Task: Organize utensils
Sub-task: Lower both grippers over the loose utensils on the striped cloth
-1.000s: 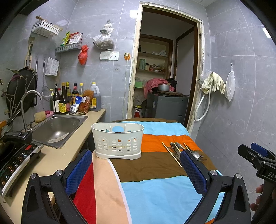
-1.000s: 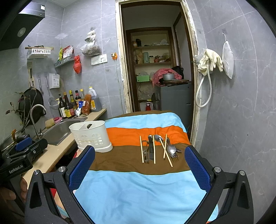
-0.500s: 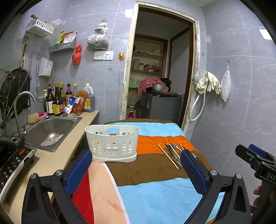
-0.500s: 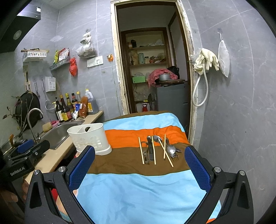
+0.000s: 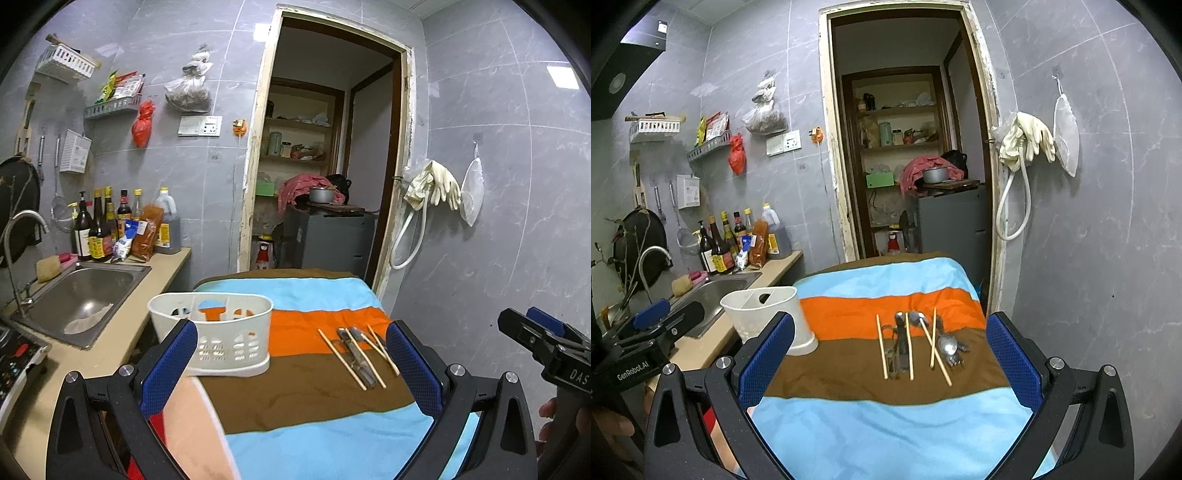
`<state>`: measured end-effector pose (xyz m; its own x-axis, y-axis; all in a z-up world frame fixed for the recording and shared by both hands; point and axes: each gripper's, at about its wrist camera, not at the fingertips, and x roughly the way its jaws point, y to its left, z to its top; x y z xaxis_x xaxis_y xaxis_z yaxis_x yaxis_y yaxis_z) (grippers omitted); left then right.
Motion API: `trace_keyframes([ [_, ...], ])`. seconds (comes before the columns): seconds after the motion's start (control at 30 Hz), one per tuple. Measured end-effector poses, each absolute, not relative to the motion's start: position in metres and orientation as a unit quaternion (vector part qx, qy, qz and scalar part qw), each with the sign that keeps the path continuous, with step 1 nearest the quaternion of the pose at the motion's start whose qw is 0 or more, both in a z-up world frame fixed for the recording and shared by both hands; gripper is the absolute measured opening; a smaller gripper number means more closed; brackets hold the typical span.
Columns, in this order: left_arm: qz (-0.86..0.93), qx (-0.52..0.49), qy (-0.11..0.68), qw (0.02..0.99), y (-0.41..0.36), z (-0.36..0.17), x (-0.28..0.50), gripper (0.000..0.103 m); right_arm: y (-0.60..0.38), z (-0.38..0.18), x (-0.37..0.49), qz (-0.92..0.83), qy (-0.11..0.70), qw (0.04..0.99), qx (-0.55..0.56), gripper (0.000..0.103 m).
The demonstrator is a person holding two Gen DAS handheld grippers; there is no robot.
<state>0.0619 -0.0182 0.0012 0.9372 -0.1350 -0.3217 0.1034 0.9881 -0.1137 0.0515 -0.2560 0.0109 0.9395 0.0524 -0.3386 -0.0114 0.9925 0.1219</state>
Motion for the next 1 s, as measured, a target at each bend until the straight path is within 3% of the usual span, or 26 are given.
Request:
trace_keyframes([
  [0.47,-0.044,-0.041,0.175,0.983,-0.077,-0.019,0.144,0.103,-0.318,0.018,0.162,0.045,0.178,0.982,0.040,0.102],
  [1.0,-0.044,-0.048,0.253,0.965,-0.122,-0.079,0.267,0.101,-0.358,-0.052,0.312,0.094,0.250,0.963,0.035,0.101],
])
